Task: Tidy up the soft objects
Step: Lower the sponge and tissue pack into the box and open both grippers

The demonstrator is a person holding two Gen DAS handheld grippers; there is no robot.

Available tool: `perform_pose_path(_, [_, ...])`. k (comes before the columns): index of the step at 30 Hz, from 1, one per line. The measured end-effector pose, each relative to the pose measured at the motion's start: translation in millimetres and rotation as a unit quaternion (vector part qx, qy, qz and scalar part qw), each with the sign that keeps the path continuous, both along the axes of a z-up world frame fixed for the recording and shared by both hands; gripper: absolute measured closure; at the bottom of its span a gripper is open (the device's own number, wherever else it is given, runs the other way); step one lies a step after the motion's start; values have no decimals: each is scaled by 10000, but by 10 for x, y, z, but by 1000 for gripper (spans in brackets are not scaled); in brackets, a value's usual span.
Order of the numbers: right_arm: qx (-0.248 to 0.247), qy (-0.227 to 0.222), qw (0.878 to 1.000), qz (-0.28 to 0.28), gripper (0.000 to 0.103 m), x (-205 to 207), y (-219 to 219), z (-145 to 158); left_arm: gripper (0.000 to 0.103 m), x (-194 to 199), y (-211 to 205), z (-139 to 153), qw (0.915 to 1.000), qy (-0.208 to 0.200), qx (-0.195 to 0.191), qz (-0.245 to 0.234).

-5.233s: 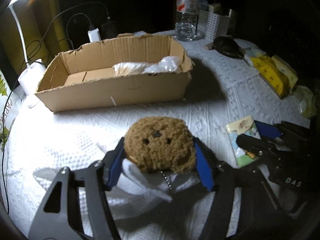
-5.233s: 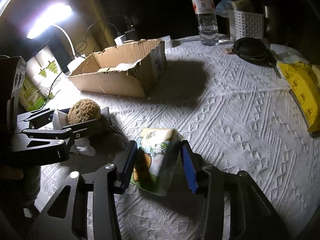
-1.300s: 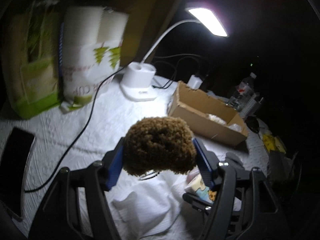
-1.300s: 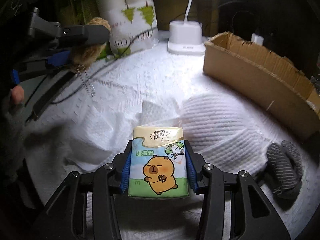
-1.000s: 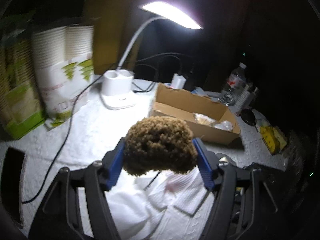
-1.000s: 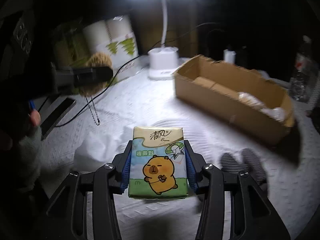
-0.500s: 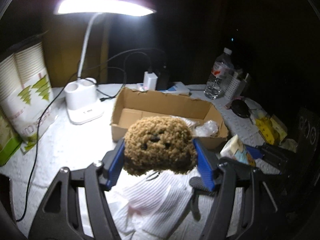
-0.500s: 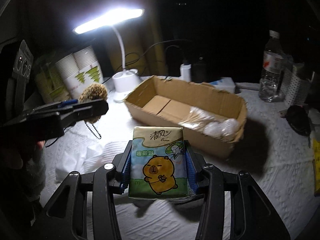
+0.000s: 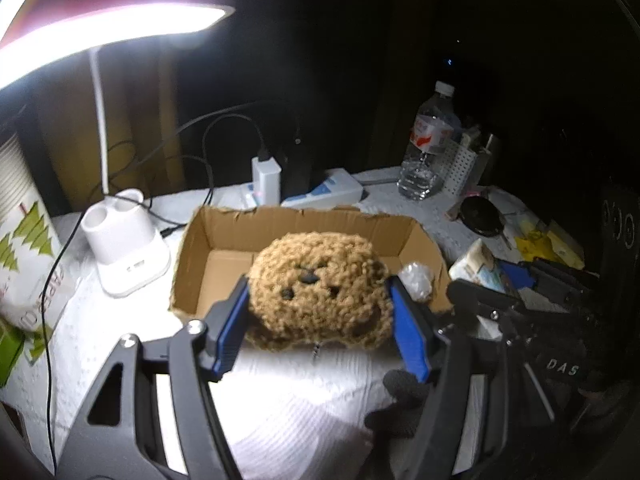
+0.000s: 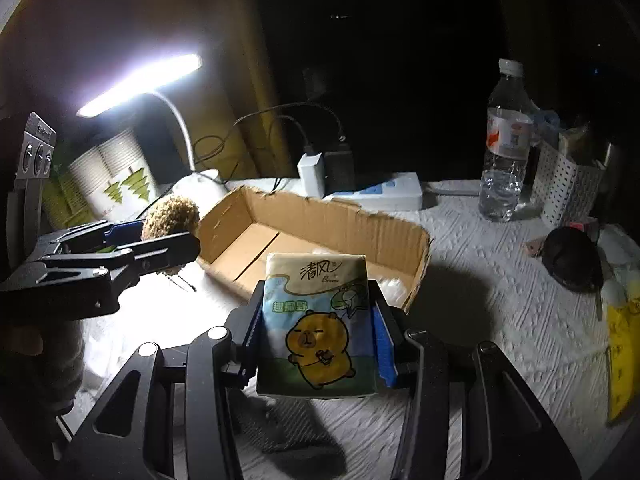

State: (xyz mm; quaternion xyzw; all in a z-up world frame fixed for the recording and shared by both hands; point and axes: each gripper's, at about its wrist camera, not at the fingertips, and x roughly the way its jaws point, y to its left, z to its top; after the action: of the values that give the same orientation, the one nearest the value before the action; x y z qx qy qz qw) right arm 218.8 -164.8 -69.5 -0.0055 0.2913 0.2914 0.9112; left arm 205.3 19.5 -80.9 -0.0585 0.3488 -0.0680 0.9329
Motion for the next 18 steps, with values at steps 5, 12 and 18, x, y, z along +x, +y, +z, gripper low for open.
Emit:
perform_pose_path(5, [-17,-35,10000,-34,55,203,-11,28,37,164,-8,-45,10000,13,61,-9])
perform_pose_path(12, [-20,58,10000,-50,54,501,13,-41,37,442,-4,-272,9997,218,70,23])
perform_pose_path(18, [31,243,9997,-83,54,724,64,-169,36,625,17,-501,9988,490,10,88])
